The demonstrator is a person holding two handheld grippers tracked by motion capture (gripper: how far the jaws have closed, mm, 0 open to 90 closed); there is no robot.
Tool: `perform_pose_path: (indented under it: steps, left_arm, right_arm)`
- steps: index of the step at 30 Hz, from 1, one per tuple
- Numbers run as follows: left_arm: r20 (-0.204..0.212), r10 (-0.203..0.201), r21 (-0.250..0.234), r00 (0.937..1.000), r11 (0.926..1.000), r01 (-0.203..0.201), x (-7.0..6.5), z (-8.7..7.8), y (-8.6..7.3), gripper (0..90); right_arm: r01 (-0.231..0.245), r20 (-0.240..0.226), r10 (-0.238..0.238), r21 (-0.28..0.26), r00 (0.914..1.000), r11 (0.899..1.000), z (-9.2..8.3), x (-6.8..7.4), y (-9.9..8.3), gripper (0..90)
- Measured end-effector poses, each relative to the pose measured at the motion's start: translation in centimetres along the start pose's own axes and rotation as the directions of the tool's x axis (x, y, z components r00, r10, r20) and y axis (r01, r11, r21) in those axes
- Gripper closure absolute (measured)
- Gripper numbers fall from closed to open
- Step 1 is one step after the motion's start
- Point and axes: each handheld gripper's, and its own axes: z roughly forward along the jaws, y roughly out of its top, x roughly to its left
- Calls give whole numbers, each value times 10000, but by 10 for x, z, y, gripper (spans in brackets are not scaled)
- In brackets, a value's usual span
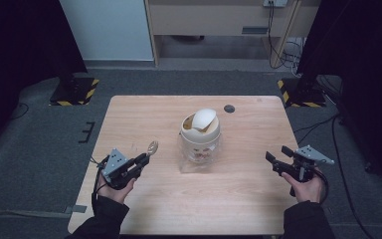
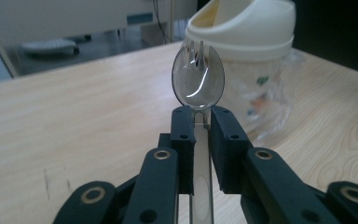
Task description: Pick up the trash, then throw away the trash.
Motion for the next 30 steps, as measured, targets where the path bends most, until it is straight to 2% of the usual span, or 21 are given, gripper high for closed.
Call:
perform_pose_path:
  steps: [6, 8, 11, 14, 17, 19, 23, 27, 30]
  left_arm:
    - [211, 324, -575, 9993, 9979, -312, -8, -3, 14, 796]
    - [212, 375, -798, 9991, 9962, -357, -9, -3, 19, 796]
    - [281, 433, -1100, 9987, 9931, -400, -11, 1, 29, 796]
    - [400, 706, -1295, 9967, 9894, -649, -17, 8, 40, 796]
    - [547, 1029, -1516, 9932, 9840, -936, -26, 16, 51, 796]
    - [719, 1126, -1699, 9910, 9805, -990, -34, 21, 58, 796]
    - [1000, 1533, -1857, 9831, 9736, -1329, -49, 31, 70, 796]
    - [1264, 1669, -1986, 9778, 9701, -1399, -62, 41, 75, 796]
    - [1390, 1765, -2054, 9744, 9677, -1460, -70, 48, 77, 796]
  right_arm:
    - [-12, -304, -10, -721, 9995, 9974, -7, 10, 15, 264]
    - [-149, -443, 108, -938, 9990, 9955, -9, 14, 21, 267]
    - [-366, -734, 271, -1322, 9969, 9905, -10, 21, 30, 279]
    - [-282, -990, 129, -1548, 9950, 9875, -10, 30, 41, 290]
    - [-222, -1315, -26, -1863, 9913, 9822, -10, 41, 54, 299]
    - [-281, -1534, -44, -2093, 9882, 9774, -12, 48, 64, 313]
    - [-335, -1935, -145, -2421, 9810, 9697, -14, 63, 81, 334]
    - [-399, -2343, -234, -2619, 9719, 9643, -15, 76, 91, 360]
    - [-332, -2611, -372, -2601, 9646, 9650, -14, 86, 97, 372]
